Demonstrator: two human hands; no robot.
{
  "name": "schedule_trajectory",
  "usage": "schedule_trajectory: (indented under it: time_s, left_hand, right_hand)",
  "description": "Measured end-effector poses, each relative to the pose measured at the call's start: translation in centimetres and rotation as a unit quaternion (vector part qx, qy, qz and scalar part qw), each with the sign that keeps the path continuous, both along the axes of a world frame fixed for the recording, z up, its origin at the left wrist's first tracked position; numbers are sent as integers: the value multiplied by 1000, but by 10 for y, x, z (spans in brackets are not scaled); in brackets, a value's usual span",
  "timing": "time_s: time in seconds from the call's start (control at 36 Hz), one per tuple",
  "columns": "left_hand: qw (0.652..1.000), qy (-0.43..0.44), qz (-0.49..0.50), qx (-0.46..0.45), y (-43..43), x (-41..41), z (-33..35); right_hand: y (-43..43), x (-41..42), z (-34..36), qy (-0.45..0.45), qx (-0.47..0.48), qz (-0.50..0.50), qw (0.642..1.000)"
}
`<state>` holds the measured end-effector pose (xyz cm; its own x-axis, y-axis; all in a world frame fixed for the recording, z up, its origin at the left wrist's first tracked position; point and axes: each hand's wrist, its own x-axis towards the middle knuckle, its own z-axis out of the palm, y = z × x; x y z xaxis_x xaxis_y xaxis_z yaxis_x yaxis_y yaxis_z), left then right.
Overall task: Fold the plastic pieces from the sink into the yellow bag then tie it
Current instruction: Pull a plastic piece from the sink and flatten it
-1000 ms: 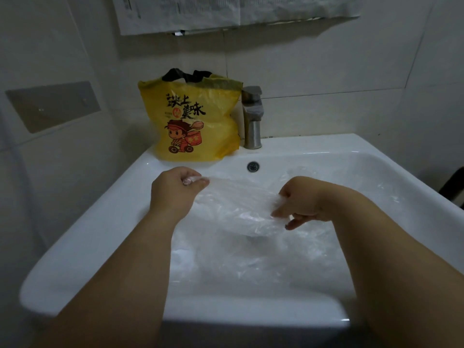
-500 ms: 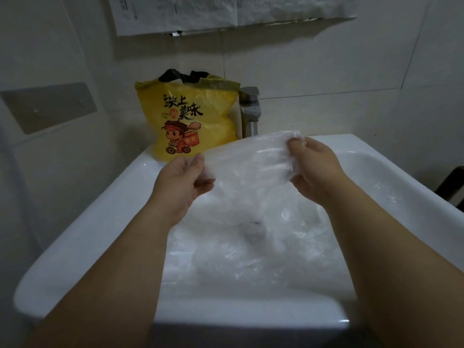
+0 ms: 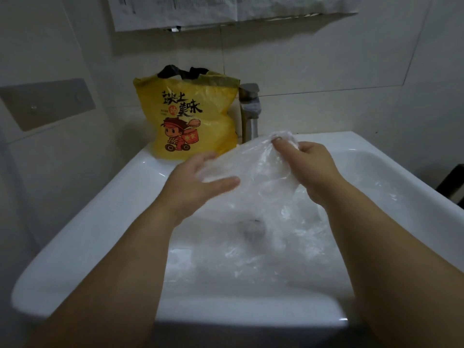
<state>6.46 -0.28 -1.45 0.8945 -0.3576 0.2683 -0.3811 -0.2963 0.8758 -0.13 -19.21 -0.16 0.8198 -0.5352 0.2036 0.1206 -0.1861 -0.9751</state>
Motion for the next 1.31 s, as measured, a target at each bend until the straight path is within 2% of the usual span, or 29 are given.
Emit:
schedule_trajectory:
  time_s: [0.06, 0.14, 0.19, 0.25, 0.33, 0.44, 0.53, 0.58, 0.69, 0.81, 0.89, 0.97, 1.06, 1.14, 1.22, 1.31]
  left_hand:
    - [999, 44, -24, -9, -2, 1, -4]
    - [992, 103, -34, -64, -2, 3, -2]
    - [989, 117, -26, -87, -1, 5, 0]
    - [988, 120, -10, -96, 0, 8, -2]
    - [984, 131, 12, -120, 0, 11, -3]
    - [983, 141, -7, -114, 2, 8, 0]
    - [992, 121, -29, -8, 2, 2, 1]
    - [995, 91, -21, 39, 0, -1, 0]
    - [992, 117, -44, -30, 0, -4, 6]
    - [980, 143, -134, 26, -1, -7, 1]
    - [981, 146, -125, -11, -5, -8, -2]
    - [975, 168, -120, -79, -7, -5, 0]
    - [959, 196, -163, -125, -10, -6, 1]
    - [952, 199, -198, -120, -12, -9, 1]
    - [949, 203, -213, -111, -11, -10, -1]
    - [943, 233, -217, -98, -12, -11, 0]
  right_hand:
    - [-2, 1, 1, 11, 38, -4, 999]
    - [-8, 0, 4, 31, 189, -6, 982]
    - [-11, -2, 5, 31, 286, 45, 957]
    - [-11, -4, 7, 11, 327, 135, 935]
    - [-8, -6, 9, 6, 308, 214, 927]
    - [-5, -2, 7, -38, 274, 98, 956]
    - [-10, -2, 6, -71, 242, 34, 967]
    - [-10, -2, 5, -67, 209, 28, 975]
    - [-2, -1, 4, -43, 183, 71, 980]
    - [-1, 0, 7, -69, 248, 104, 961]
    - [-1, -1, 10, -90, 322, 213, 918]
    - [7, 1, 5, -36, 336, 292, 895]
    - [30, 5, -6, 78, 234, 317, 916]
    - [52, 11, -18, 121, 153, 310, 931]
    - [60, 15, -22, 128, 185, 310, 924]
    - [54, 14, -16, 93, 252, 303, 914]
